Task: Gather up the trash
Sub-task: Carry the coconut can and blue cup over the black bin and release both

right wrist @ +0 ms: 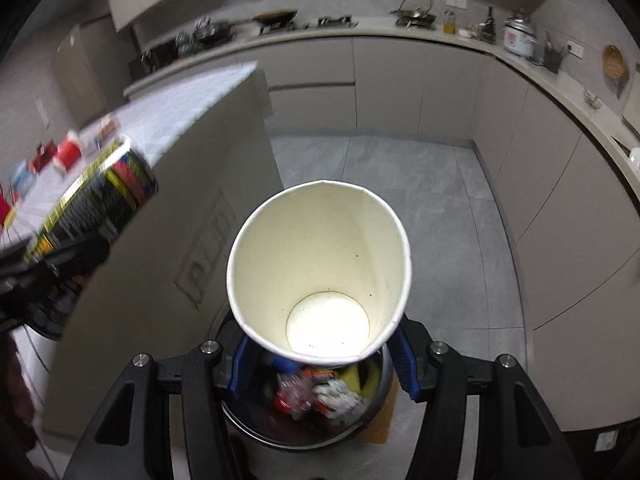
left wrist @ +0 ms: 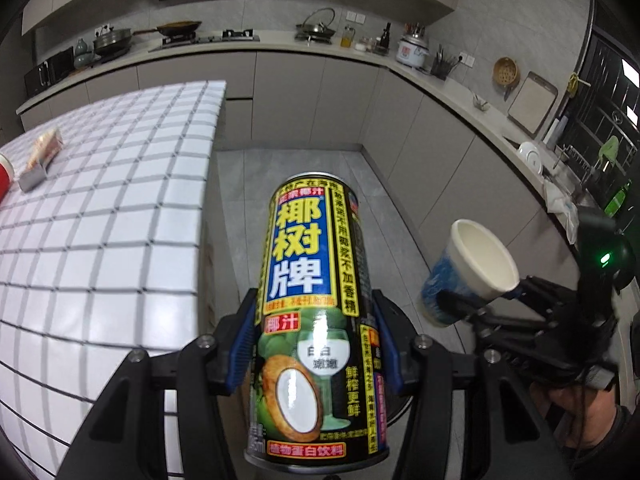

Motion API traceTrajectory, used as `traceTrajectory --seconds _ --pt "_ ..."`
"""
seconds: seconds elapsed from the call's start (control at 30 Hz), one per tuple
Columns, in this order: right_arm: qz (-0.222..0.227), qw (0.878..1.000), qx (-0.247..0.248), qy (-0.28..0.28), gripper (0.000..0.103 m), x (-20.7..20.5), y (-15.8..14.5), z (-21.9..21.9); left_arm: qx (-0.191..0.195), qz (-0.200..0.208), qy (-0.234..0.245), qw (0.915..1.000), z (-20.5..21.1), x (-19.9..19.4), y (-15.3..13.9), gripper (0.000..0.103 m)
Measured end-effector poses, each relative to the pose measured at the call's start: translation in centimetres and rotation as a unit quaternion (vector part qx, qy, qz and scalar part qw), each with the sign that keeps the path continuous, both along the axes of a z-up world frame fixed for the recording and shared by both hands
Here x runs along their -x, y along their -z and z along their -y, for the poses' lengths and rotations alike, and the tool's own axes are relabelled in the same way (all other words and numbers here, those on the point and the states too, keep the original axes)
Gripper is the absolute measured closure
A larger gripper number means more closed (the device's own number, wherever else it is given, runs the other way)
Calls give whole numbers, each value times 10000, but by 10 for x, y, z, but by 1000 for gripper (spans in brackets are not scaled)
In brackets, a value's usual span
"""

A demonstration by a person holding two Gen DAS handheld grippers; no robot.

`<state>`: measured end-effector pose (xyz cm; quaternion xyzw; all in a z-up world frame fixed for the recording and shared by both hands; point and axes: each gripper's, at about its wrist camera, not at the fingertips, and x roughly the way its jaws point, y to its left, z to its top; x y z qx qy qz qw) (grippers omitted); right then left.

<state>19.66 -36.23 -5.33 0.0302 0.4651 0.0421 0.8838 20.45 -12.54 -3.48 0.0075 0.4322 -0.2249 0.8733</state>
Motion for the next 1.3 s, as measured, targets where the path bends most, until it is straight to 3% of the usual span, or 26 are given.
traceTrajectory --seconds 0.27,0.4,0.7,0.73,0.77,0.8,0.83,0.87,0.97,1.13,1.3 --pt "-431 9977 82 -525 43 5 58 -2 -107 -504 -44 9987 28 12 49 49" --pt "-636 9930 359 -925 43 3 89 -9 -106 -832 -74 9964 39 13 73 49" --pt "-783 9855 454 -1432 43 -3 114 -13 -165 -1158 -154 9930 46 14 103 49" --pt "-809 9824 527 -1598 42 -4 118 -18 -143 -1210 -82 9925 49 12 107 46" --pt "-797 9796 568 -1756 38 -5 125 -21 -240 -1241 -83 9919 51 9 112 32" --pt "-836 9771 633 -1854 29 -6 135 -24 -410 -1254 -242 9910 50 6 114 22" --pt "-975 9747 759 -1861 8 -6 146 -24 -483 -1220 -415 9905 47 3 111 10" --pt "-1028 9738 751 -1884 6 -4 150 -22 -433 -1117 -571 9912 40 3 103 8" --pt "-926 9796 644 -1660 6 2 146 -9 -518 -811 -716 9928 32 6 84 6" --pt "-803 9836 664 -1474 6 6 126 -9 -673 -803 -723 9919 28 14 77 6" --pt "-839 9924 362 -819 6 9 90 6 -649 -688 -685 9932 28 30 58 6"
